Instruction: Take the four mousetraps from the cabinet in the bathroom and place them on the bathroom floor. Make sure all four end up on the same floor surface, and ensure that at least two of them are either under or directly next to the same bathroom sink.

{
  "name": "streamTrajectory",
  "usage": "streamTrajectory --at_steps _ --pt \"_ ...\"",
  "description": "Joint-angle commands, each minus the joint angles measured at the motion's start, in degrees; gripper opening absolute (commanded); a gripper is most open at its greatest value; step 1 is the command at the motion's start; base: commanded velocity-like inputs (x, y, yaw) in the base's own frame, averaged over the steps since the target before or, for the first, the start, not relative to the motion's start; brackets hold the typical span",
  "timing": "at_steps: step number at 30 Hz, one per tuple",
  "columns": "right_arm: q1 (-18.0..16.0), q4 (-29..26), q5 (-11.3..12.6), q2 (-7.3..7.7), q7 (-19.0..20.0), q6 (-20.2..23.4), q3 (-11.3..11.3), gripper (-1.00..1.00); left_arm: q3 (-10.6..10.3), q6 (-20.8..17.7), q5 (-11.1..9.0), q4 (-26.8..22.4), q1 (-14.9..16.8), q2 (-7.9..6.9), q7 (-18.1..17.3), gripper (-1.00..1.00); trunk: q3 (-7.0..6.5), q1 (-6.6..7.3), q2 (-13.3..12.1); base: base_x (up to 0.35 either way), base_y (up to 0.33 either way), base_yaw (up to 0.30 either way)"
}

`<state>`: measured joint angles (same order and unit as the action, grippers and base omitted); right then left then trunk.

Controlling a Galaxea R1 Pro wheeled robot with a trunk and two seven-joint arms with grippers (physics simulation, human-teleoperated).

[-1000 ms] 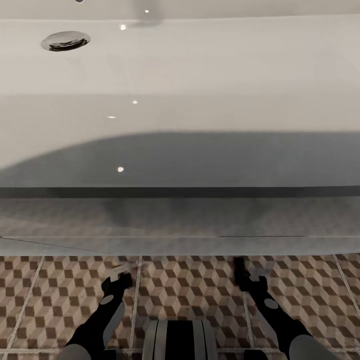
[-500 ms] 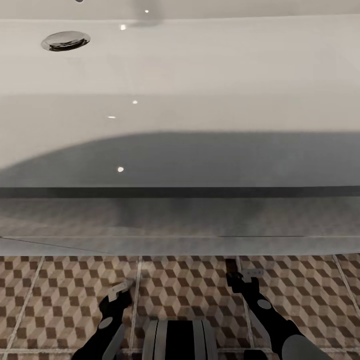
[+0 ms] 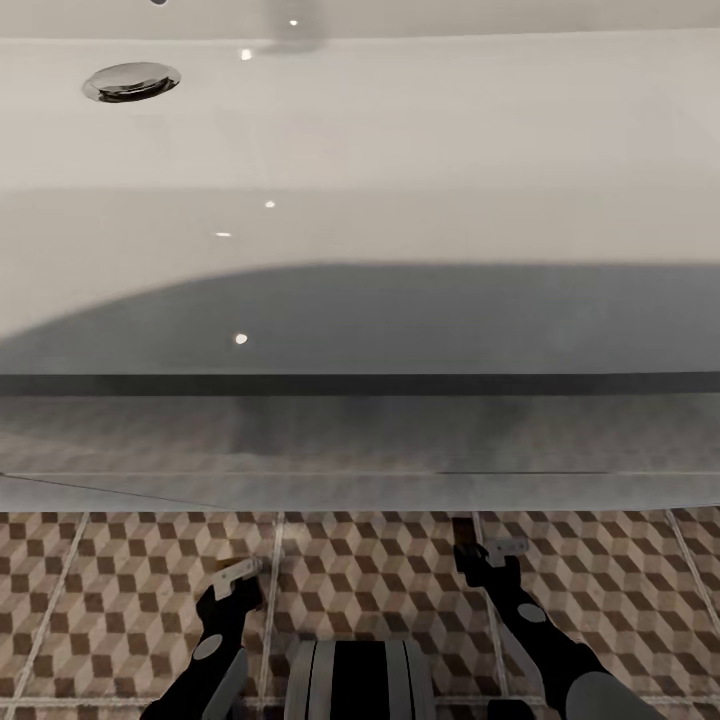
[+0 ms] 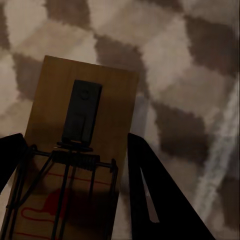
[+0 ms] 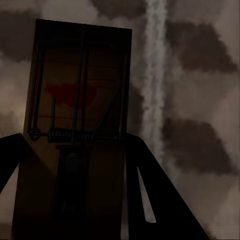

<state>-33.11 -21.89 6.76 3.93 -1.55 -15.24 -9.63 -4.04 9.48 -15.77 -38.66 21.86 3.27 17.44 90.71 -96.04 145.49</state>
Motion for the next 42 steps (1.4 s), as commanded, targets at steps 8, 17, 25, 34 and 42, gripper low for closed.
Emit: streamTrajectory --at_steps 8,17,25,34,42 --pt "-0.03 0.58 0.72 0.05 -0.10 -3.68 -0.48 -1.00 -0.60 0.03 -0.33 -5.73 0.02 -0.10 0.46 -1.00 0.03 0.01 0.01 0.000 0.000 0.000" --pt "-0.03 0.62 0.71 0.03 -0.11 -3.74 -0.35 -1.00 -1.85 -0.17 -0.17 -8.04 0.02 -0.48 0.19 -1.00 0.03 0.01 0.01 0.000 0.000 0.000" --pt "-0.04 0.56 0.65 0.03 -0.50 -3.87 -0.22 -1.00 -3.21 -4.90 7.18 -9.51 0.02 -0.09 -0.44 -1.00 0.03 0.01 0.01 0.000 0.000 0.000" --pt "-0.03 0.61 0.70 0.08 -0.55 -4.80 -0.16 -1.00 -3.31 -5.76 8.76 -9.53 0.15 -0.03 -2.66 -1.00 0.03 0.01 0.01 0.000 0.000 0.000" --pt "-0.03 0.46 0.47 0.18 -0.25 -5.03 -0.16 -1.00 -3.34 -5.97 8.97 -10.31 0.68 -0.25 -5.02 -1.00 0.03 0.01 0.01 0.000 0.000 0.000"
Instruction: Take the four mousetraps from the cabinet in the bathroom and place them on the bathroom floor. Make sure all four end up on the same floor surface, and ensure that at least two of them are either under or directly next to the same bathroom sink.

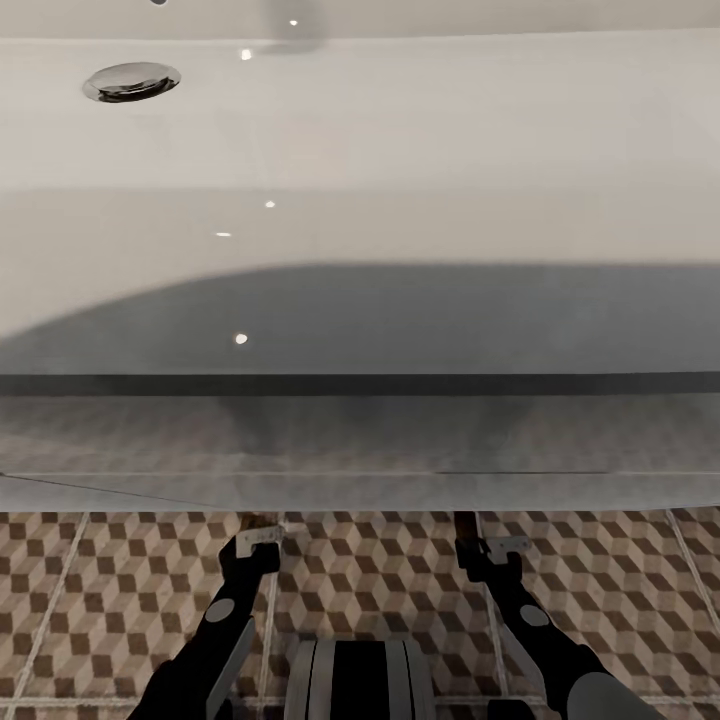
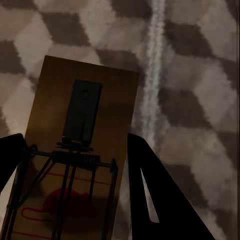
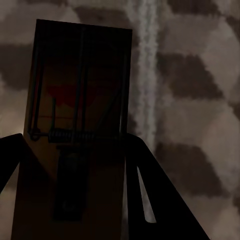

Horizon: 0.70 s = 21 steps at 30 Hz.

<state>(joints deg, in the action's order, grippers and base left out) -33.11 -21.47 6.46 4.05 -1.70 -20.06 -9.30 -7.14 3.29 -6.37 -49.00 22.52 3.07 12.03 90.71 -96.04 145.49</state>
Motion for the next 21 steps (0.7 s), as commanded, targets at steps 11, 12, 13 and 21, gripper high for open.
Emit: streamTrajectory --at_steps 11,12,13,21 --pt "-0.03 0.03 0.74 0.31 -0.03 -2.66 -0.45 -1.00 0.02 0.23 -0.55 -0.33 1.51 -0.40 -1.46 -1.00 0.03 0.01 0.01 0.000 0.000 0.000" --pt "-0.03 0.03 0.74 0.32 -0.04 -2.68 -0.45 -1.00 0.04 0.23 -0.53 -0.32 1.52 -0.43 -1.57 -1.00 0.03 0.01 0.01 0.000 0.000 0.000" --pt "-0.03 0.03 0.74 0.33 -0.04 -2.72 -0.45 -1.00 0.06 0.20 -0.55 -0.32 1.53 -0.44 -1.76 -1.00 0.03 0.01 0.01 0.000 0.000 0.000" --pt "-0.03 -0.05 0.74 0.36 -0.03 -2.77 -0.44 -1.00 0.09 0.14 -0.54 -0.29 1.56 0.06 -2.07 -1.00 0.03 0.01 0.01 0.000 0.000 0.000"
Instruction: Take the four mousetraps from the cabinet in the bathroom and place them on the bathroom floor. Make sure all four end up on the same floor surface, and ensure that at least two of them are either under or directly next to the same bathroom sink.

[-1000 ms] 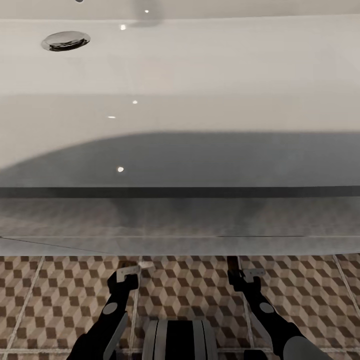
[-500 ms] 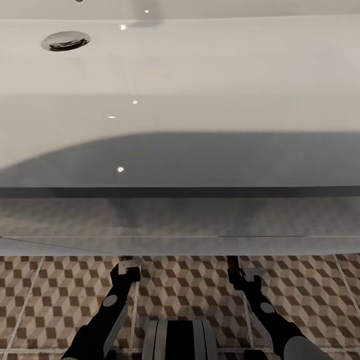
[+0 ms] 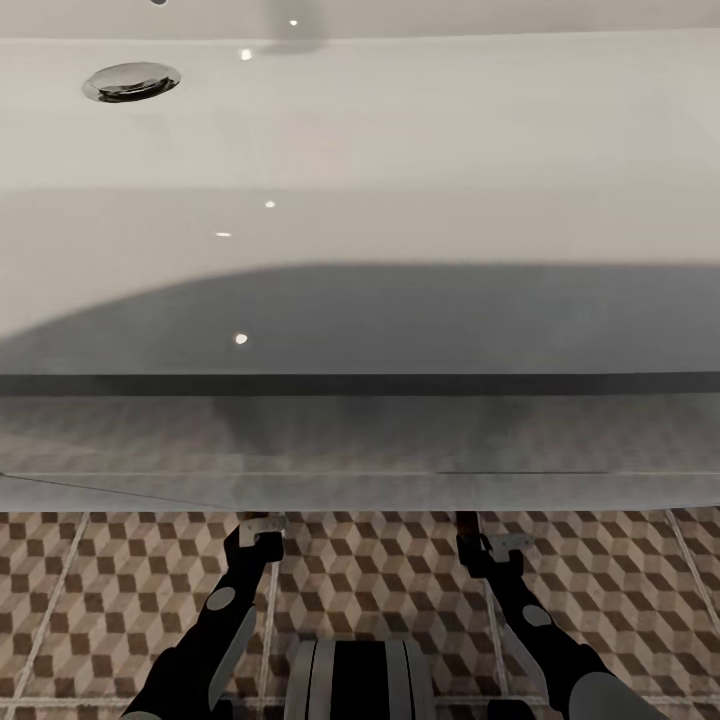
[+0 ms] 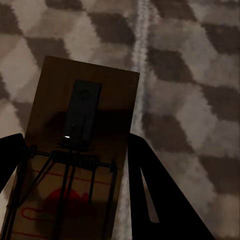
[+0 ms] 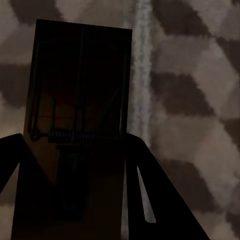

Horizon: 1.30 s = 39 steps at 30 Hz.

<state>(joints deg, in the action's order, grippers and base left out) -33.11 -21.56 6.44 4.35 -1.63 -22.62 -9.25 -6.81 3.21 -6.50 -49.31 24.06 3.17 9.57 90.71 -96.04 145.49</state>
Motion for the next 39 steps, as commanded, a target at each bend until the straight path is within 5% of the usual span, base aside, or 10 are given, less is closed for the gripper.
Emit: streamTrajectory --at_steps 1,31,39 --pt "-0.03 0.02 0.77 0.08 -0.07 -0.18 -0.49 -1.00 -0.24 0.22 -0.42 0.07 0.02 -0.06 0.38 -1.00 0.03 0.01 0.01 0.000 0.000 0.000" --pt "-0.11 -0.24 0.94 0.86 -0.04 -0.14 -0.42 -1.00 -0.19 0.40 -0.46 -0.01 0.03 0.05 0.64 -1.00 0.03 0.01 0.01 0.000 0.000 0.000" --pt "-0.11 -0.27 1.01 2.54 -0.04 -0.14 0.04 -1.00 -0.12 0.40 -0.37 0.45 0.03 0.07 0.67 -1.00 0.03 0.01 0.01 0.000 0.000 0.000"
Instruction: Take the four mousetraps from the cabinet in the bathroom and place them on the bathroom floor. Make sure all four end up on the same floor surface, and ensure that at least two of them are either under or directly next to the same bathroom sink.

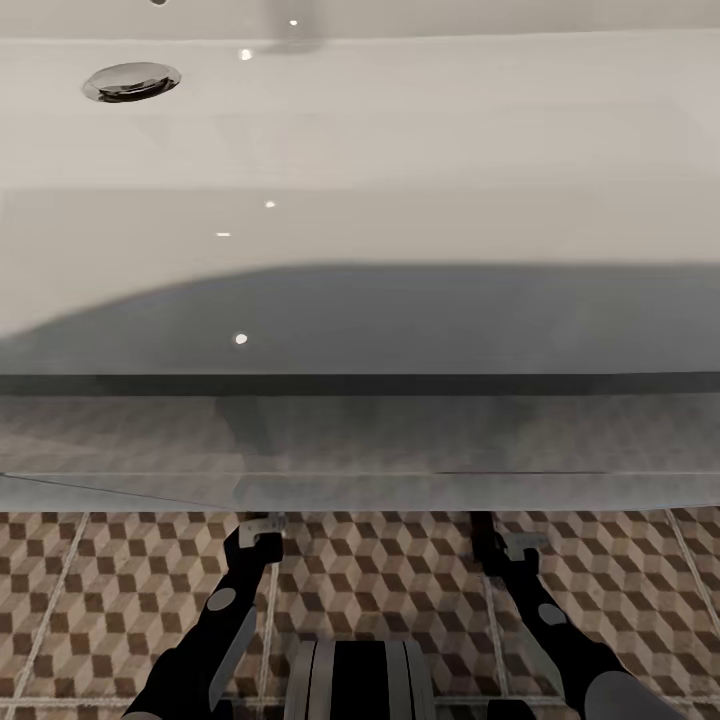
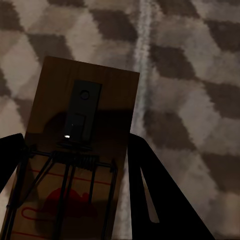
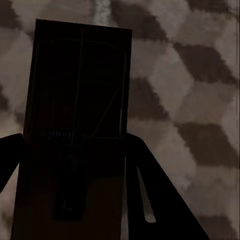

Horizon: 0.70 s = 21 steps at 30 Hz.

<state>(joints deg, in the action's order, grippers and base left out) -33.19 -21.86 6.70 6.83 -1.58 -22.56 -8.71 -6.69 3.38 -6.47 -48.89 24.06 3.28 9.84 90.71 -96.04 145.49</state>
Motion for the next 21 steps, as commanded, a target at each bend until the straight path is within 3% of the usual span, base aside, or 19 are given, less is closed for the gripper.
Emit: streamTrajectory --at_steps 1,6,21 --pt "-0.03 0.02 0.76 0.27 -0.09 -0.21 -0.12 -1.00 -0.22 0.22 -0.40 0.12 0.02 -0.07 0.41 -1.00 0.03 0.01 0.01 0.000 0.000 0.000" --pt "-0.06 -0.16 0.71 0.59 -0.09 -0.21 1.51 -1.00 -0.03 0.22 -0.39 0.34 0.02 -0.22 0.36 -1.00 0.03 0.01 0.01 0.000 0.000 0.000" --pt "-0.20 -1.21 0.43 0.58 -0.09 -0.44 1.85 -1.00 -0.33 0.22 -0.31 0.42 0.02 -0.09 0.57 -1.00 0.03 0.01 0.01 0.000 0.000 0.000"
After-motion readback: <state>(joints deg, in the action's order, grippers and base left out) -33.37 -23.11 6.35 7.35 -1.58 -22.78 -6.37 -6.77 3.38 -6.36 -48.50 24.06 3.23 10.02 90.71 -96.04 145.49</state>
